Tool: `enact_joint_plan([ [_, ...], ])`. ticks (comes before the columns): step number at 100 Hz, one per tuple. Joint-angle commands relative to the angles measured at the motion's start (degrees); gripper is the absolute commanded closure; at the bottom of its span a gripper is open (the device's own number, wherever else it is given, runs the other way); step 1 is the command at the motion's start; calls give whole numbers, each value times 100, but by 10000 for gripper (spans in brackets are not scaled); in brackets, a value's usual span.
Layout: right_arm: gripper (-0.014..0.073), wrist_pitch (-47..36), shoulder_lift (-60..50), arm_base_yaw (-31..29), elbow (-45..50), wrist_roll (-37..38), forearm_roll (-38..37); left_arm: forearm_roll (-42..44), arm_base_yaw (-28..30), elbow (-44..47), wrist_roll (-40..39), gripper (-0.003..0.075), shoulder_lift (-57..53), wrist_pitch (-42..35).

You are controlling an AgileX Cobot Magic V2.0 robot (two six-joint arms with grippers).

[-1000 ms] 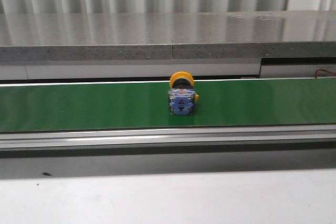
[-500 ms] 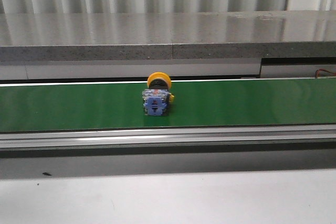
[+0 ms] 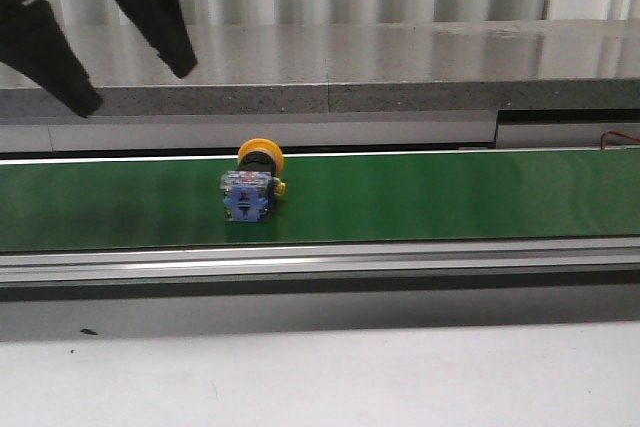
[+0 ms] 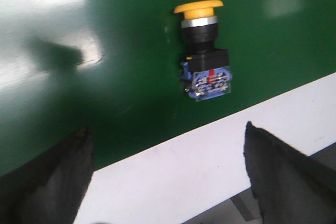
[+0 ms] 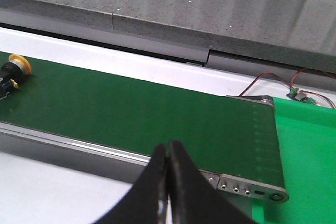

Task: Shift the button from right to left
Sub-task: 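Lower the left gripper onto the button on the belt and close it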

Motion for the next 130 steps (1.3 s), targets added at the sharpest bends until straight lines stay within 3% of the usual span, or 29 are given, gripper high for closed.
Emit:
enact_joint_plan([
  [1,662,-417,52,2,-151,-27,-34,-225,-214,-466,-199,156,94,7],
  [45,662,-417,52,2,-151,-27,-34,145,-520,-894,-886,157,943,121],
  [69,662,-417,52,2,-151,-27,-34,1057,-520,-894,-1527,156,1053,132],
  [105,662,-417,52,2,-151,-27,-34,1372,-520,-894,-1737,164,1319,400],
  [112,662,-417,52,2,-151,-27,-34,1576,-520,-894,-1865,235,1319,453],
  [130,662,-417,52,2,-151,-27,-34,1749,-520,-898,-1888,575,1319,642],
])
